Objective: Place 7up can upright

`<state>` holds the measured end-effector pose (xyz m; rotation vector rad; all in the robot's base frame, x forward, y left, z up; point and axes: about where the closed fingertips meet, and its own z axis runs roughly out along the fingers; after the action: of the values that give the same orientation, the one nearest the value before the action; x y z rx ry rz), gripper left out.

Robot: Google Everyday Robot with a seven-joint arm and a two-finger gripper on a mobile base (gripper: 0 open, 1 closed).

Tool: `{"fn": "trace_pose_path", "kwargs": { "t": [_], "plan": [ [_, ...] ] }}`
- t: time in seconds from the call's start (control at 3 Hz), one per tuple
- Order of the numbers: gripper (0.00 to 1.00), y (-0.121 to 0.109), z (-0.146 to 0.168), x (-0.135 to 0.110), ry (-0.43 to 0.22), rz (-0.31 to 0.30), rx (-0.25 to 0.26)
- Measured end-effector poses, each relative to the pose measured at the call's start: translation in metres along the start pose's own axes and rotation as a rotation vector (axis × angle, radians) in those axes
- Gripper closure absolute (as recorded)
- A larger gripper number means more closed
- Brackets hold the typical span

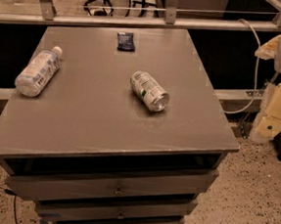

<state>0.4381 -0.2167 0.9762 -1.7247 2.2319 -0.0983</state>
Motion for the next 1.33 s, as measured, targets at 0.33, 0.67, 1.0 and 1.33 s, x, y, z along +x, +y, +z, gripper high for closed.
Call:
{"fn": "trace_pose_path", "kwargs": {
  "t": [0.33, 0.67, 1.0, 1.33],
  "plan": [
    [0.00, 0.000, 0.000, 0.000, 0.000, 0.000, 0.000],
    [0.00, -0.002, 0.008, -0.015, -0.032, 0.004, -0.005],
    [0.00, -0.013, 0.034, -0.057, -0.087, 0.038, -0.041],
    [0.00, -0.024, 0.064, -0.101, -0.120, 0.114, -0.099]
  ]
}}
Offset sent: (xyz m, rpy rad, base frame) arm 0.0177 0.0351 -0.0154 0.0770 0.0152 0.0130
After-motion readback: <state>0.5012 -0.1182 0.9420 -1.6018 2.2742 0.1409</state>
